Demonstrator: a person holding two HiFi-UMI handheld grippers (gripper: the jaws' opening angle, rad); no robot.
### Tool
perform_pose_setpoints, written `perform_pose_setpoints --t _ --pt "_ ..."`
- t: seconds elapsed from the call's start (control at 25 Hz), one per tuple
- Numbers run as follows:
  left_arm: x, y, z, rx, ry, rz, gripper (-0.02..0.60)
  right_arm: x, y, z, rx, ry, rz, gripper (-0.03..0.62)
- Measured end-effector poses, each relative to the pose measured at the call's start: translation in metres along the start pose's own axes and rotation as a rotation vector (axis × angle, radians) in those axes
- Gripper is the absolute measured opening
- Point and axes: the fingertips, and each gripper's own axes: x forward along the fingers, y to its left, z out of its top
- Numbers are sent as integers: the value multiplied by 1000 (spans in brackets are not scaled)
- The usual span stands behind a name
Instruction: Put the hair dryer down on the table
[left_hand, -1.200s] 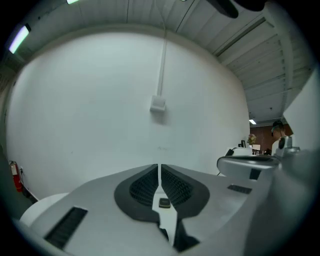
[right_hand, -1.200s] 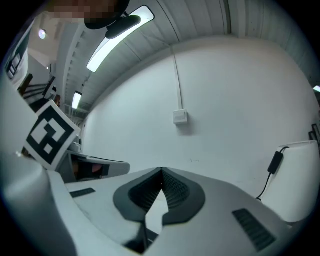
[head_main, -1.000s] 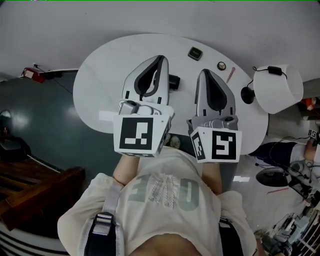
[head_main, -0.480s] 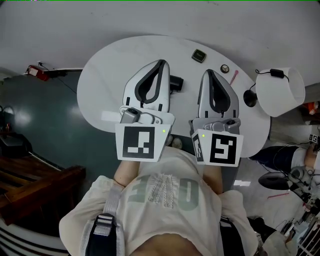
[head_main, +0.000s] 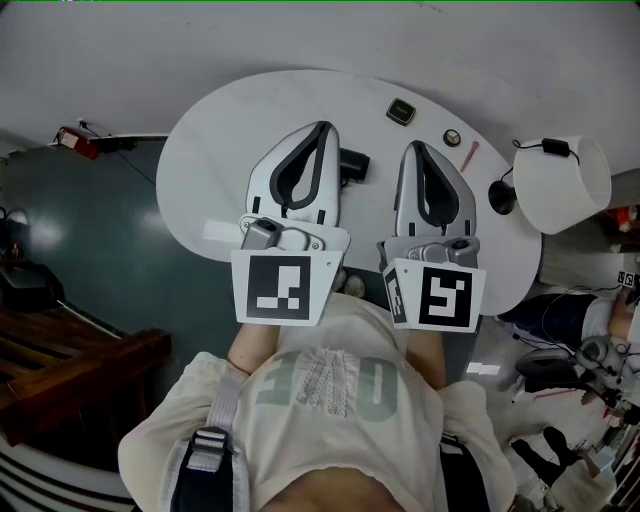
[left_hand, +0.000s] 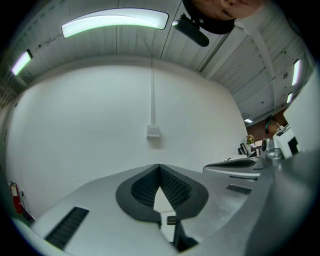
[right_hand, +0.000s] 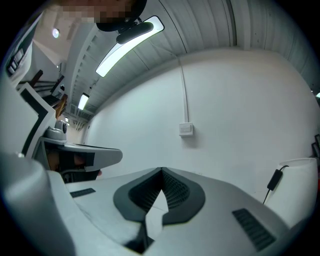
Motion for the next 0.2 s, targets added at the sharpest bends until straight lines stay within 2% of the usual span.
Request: perform_pose_setpoints --t 0.2 --pt "-4 2 3 11 -2 0 6 -1 3 -1 4 12 -2 5"
